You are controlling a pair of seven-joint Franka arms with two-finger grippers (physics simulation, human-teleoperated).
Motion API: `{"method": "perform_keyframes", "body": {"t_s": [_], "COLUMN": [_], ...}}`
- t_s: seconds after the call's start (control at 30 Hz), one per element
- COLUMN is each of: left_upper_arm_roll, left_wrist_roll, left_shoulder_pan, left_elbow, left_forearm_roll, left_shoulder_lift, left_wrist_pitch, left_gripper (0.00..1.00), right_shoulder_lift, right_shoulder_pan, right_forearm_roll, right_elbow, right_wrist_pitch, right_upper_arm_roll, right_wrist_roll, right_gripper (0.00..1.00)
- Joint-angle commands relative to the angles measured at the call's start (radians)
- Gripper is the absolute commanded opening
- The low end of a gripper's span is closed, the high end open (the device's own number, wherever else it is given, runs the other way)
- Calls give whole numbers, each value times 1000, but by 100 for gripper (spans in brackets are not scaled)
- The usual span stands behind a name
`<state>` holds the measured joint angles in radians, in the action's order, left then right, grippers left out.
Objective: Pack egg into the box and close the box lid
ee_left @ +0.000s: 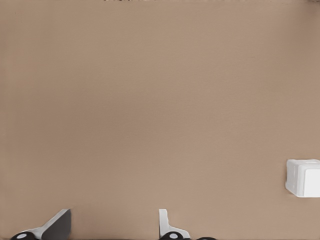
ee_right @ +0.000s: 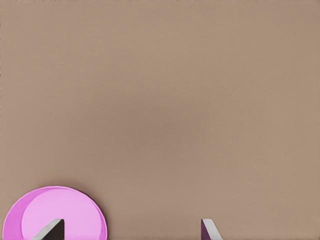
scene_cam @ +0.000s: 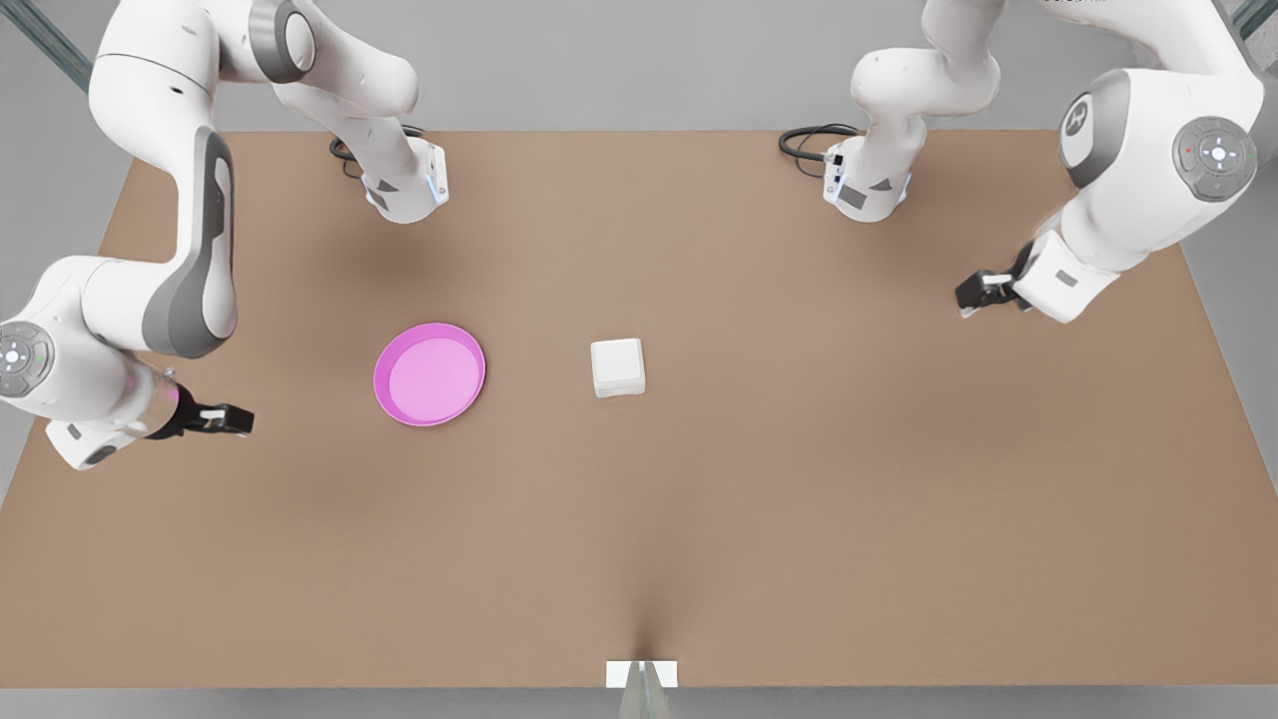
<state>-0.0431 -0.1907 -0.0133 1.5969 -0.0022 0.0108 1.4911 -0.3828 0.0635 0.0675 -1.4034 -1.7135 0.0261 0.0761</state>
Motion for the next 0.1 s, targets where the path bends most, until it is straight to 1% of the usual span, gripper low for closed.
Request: {"method": "perform_keyframes", "body": {"t_s": [0.0,0.07], "left_upper_arm_roll": [0,0], "left_wrist_roll": [-1,-3], "left_shoulder_pan": [-208,-208], "left_elbow": [-2,-14], "left_forearm_roll": [67,57], "left_shoulder_lift": [-2,-23], "left_wrist_pitch": [0,3], "left_gripper": [100,100], "right_shoulder_lift": [-2,-15], "right_shoulder_pan": [-1,1], "right_forearm_roll": [0,-2], "right_elbow": [1,15], "right_wrist_pitch": [0,0], "right_upper_arm_roll": [0,0], "right_wrist_roll": [-1,4], "right_gripper": [100,100]}}
